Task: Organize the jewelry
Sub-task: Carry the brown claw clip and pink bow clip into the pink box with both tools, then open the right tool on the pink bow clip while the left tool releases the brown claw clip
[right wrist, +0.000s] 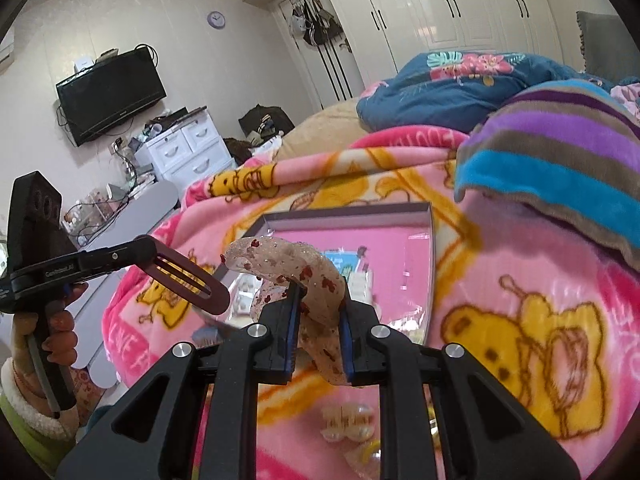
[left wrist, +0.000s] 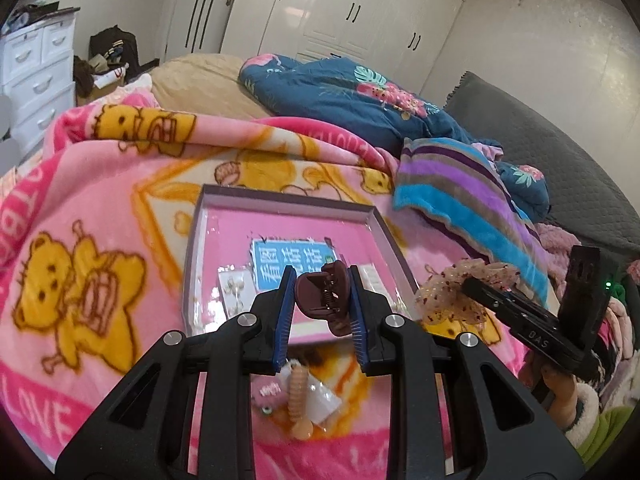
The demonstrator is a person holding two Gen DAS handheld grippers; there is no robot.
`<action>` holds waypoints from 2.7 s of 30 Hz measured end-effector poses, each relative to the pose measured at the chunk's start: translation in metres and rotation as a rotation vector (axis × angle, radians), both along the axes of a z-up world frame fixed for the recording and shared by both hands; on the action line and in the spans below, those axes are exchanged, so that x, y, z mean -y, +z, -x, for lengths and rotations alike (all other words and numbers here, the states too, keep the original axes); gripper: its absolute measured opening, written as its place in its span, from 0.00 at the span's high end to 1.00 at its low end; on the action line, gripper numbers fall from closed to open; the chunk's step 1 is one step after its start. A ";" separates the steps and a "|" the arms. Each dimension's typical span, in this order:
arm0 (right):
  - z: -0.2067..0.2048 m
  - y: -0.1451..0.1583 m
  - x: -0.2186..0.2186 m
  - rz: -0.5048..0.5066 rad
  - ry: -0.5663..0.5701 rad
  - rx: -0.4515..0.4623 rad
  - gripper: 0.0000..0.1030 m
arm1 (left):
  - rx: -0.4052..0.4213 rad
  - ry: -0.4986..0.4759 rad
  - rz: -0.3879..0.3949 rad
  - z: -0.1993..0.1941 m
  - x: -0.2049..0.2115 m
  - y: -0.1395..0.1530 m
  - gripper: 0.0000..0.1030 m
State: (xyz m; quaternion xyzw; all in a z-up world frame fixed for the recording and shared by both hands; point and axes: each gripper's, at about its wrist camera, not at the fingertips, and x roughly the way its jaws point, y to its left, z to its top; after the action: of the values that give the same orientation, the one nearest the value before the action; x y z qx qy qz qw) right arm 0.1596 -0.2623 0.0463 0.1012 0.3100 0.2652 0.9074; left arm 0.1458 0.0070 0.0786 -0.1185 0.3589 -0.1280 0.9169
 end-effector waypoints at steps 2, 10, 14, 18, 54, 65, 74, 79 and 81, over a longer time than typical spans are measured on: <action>-0.004 0.005 0.000 -0.004 -0.001 0.015 0.84 | 0.003 0.001 -0.004 -0.005 0.000 0.002 0.83; -0.023 0.017 -0.002 -0.003 -0.021 0.057 0.84 | 0.017 0.009 0.031 -0.026 0.003 0.003 0.83; -0.032 0.017 0.000 -0.012 -0.035 0.054 0.84 | 0.020 -0.002 0.044 -0.033 0.009 0.002 0.83; -0.042 0.016 0.003 -0.015 -0.055 0.054 0.84 | 0.011 -0.013 0.047 -0.042 0.015 -0.004 0.83; -0.127 -0.062 -0.008 0.065 -0.117 -0.154 0.79 | -0.147 -0.101 0.127 -0.087 0.036 -0.081 0.83; -0.112 -0.053 -0.003 0.090 -0.150 -0.114 0.43 | -0.169 -0.091 0.133 -0.089 0.031 -0.087 0.83; -0.088 -0.041 0.010 0.056 -0.151 -0.107 0.27 | -0.183 -0.070 0.120 -0.086 0.024 -0.087 0.57; -0.070 -0.035 0.020 -0.001 -0.153 -0.116 0.24 | -0.174 -0.055 0.097 -0.080 0.021 -0.083 0.45; -0.064 -0.031 0.022 0.000 -0.156 -0.108 0.21 | -0.168 -0.046 0.093 -0.076 0.019 -0.079 0.44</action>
State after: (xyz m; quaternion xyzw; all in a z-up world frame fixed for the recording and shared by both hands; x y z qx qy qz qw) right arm 0.2235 -0.2847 0.0148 0.1391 0.3498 0.1878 0.9072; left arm 0.2215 -0.0123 -0.0006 -0.1628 0.4306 -0.1553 0.8740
